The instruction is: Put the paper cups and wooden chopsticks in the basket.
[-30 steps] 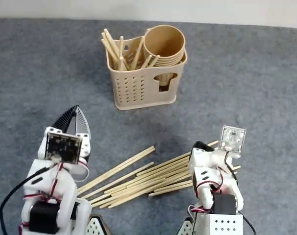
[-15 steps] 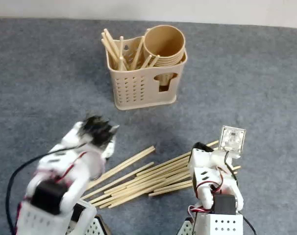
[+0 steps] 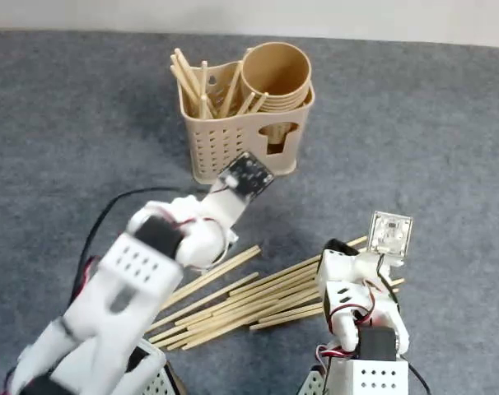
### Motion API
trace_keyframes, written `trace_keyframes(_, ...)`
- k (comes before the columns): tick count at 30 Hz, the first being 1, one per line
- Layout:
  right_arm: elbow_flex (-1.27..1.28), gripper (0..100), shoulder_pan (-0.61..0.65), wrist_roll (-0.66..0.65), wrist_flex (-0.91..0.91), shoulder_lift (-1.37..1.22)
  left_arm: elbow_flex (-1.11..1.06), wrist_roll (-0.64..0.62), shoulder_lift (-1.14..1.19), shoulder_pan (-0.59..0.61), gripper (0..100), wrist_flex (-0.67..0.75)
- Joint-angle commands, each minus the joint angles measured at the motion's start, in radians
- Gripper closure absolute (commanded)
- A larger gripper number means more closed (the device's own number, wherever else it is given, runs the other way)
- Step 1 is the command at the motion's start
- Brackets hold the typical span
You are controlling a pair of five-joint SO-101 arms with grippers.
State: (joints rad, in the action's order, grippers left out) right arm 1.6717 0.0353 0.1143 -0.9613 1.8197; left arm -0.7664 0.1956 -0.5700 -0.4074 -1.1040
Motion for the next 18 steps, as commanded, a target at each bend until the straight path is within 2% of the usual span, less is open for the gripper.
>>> trace_keyframes(1, 0.137, 99.3, -0.012, -0.009, -0.004, 0.016, 0.127, 0.008, 0.176, -0.019, 88, 0.003)
trace_keyframes(10, 0.137, 99.3, -0.012, -0.009, -0.004, 0.016, 0.355, 0.006, 0.593, -0.022, 89, -0.002)
trace_keyframes(18, 0.137, 99.3, -0.012, -0.009, -0.004, 0.016, 0.381, 0.005, 0.670, -0.110, 92, -0.003)
